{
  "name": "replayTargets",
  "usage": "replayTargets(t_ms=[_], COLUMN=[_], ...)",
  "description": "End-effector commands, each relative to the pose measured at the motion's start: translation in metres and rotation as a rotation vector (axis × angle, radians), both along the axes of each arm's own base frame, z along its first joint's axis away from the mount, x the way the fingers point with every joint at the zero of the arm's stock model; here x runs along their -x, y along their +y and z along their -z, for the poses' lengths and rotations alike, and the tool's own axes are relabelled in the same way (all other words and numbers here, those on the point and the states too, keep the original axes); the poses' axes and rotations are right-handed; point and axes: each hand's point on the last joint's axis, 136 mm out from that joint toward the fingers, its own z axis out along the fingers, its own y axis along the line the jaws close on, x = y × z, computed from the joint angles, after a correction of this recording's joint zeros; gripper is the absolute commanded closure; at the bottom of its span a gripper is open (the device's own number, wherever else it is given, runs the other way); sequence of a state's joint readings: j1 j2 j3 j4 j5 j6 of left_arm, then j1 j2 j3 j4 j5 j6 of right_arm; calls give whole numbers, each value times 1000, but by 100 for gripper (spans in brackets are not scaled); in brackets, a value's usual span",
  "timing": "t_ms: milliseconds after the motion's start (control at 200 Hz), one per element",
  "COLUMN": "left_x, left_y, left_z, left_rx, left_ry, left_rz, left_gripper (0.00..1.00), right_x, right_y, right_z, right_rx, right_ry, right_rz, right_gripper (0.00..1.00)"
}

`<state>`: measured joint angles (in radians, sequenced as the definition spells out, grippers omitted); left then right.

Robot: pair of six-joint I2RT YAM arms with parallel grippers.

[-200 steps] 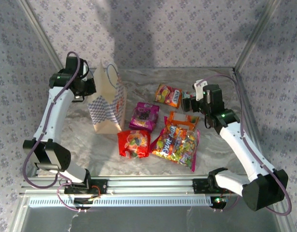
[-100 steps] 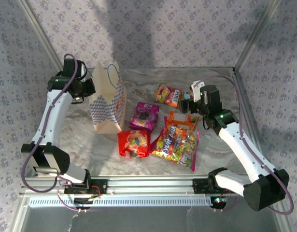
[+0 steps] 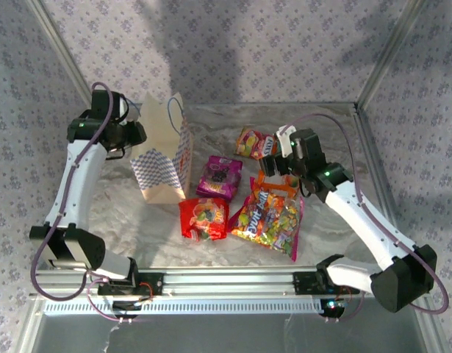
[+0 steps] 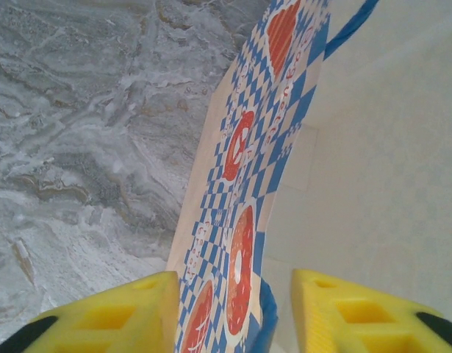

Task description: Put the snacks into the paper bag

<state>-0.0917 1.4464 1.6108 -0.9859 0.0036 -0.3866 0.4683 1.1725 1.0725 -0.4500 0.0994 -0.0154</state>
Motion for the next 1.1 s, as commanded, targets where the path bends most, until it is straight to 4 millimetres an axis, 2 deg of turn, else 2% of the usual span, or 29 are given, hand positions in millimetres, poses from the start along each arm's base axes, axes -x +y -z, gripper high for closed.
replayTargets(t_ms=[0,200,445,650,775,934,1094], left_x=[8,11,15,18,19,22,25], left_y=[-3,-3,-3,-3,-1,1,6], left_z=[-19,-27,-36,-40,-40,-45,-50], left_rx=[26,27,25,21,12,6,-6], left_ry=[-39,-66,-97,-111,-115,-126,-162], left_rz=[23,30,36,39,35,29,6], left_gripper=[52,51,46,44,43,43,43], right_x=[6,17,26,27,24,23,26], right_y=[-4,-16,-20,-33,-21,-9,17], right_z=[-4,-1,2,-1,-9,-5,-3], right_rx=[18,31,31,31,-12,-45,-118], right_ry=[25,52,74,41,29,75,116], right_rz=[16,62,66,143,95,69,4], right_gripper=[0,0,0,0,0,0,0])
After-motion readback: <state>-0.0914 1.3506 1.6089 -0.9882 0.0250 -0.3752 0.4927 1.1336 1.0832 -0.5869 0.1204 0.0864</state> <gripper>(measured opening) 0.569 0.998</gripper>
